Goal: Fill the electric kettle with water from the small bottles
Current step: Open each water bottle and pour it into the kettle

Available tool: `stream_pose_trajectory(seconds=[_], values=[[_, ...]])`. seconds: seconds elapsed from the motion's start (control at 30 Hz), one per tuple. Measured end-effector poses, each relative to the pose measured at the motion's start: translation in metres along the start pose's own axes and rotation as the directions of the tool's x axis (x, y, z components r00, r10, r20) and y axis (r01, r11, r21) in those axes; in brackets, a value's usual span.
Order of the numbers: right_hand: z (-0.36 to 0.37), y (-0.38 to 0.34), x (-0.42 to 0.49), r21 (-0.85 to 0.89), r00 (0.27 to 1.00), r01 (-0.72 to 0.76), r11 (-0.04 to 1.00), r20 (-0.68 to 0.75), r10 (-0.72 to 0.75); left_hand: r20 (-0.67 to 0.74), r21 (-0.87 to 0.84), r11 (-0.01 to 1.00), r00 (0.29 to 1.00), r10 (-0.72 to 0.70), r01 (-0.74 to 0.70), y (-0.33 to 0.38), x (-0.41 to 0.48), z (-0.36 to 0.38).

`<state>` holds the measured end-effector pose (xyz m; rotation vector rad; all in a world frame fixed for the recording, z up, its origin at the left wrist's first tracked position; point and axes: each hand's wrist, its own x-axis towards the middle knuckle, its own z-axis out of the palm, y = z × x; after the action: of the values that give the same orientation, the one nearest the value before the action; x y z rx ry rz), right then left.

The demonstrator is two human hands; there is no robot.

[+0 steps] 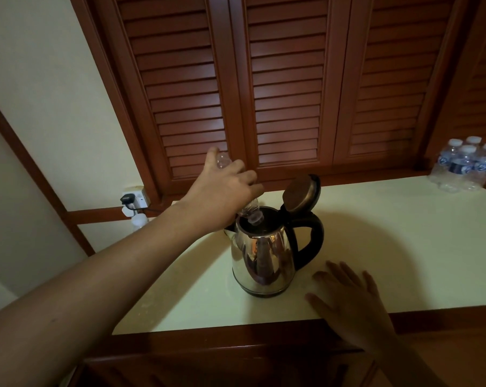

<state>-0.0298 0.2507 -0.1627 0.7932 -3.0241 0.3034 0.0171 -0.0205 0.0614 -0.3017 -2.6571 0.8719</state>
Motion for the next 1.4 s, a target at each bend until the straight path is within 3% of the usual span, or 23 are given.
stream_pose_trajectory(seconds=[0.5,0.67,0.77,0.87,0.97,1.03,1.17,1.4], values=[[0.000,0.001,0.000,0.047,1.000,0.010,0.999,0.002,-0.010,-0.060,0.030,0.999,0.998,0.017,-0.015,-0.002,-0.006,0.008],[0.001,0.001,-0.001,0.130,0.994,0.054,0.990,-0.097,-0.042,-0.004,-0.104,0.982,0.987,-0.162,0.160,-0.003,-0.020,0.009],[0.000,-0.004,-0.008,0.354,0.972,0.106,0.929,-0.232,-0.023,0.088,-0.289,0.898,0.944,-0.319,0.331,0.001,-0.035,0.015],[-0.029,-0.020,-0.021,0.607,0.953,0.065,0.792,-0.272,0.131,0.131,-0.572,0.701,0.891,-0.434,0.425,0.012,-0.056,0.019],[-0.062,-0.043,-0.029,0.691,0.917,0.161,0.705,-0.369,0.153,0.152,-0.837,0.398,0.859,-0.488,0.374,0.036,-0.079,0.014],[-0.087,-0.059,-0.031,0.656,0.896,0.266,0.707,-0.439,0.070,0.150,-0.899,0.298,0.866,-0.476,0.320,0.058,-0.090,0.008],[-0.131,-0.075,-0.021,0.565,0.868,0.410,0.716,-0.482,-0.118,0.107,-0.925,0.270,0.864,-0.492,0.269,0.083,-0.105,0.009],[-0.160,-0.073,-0.006,0.480,0.835,0.542,0.690,-0.399,-0.378,0.093,-0.944,0.236,0.873,-0.480,0.230,0.077,-0.111,0.002]])
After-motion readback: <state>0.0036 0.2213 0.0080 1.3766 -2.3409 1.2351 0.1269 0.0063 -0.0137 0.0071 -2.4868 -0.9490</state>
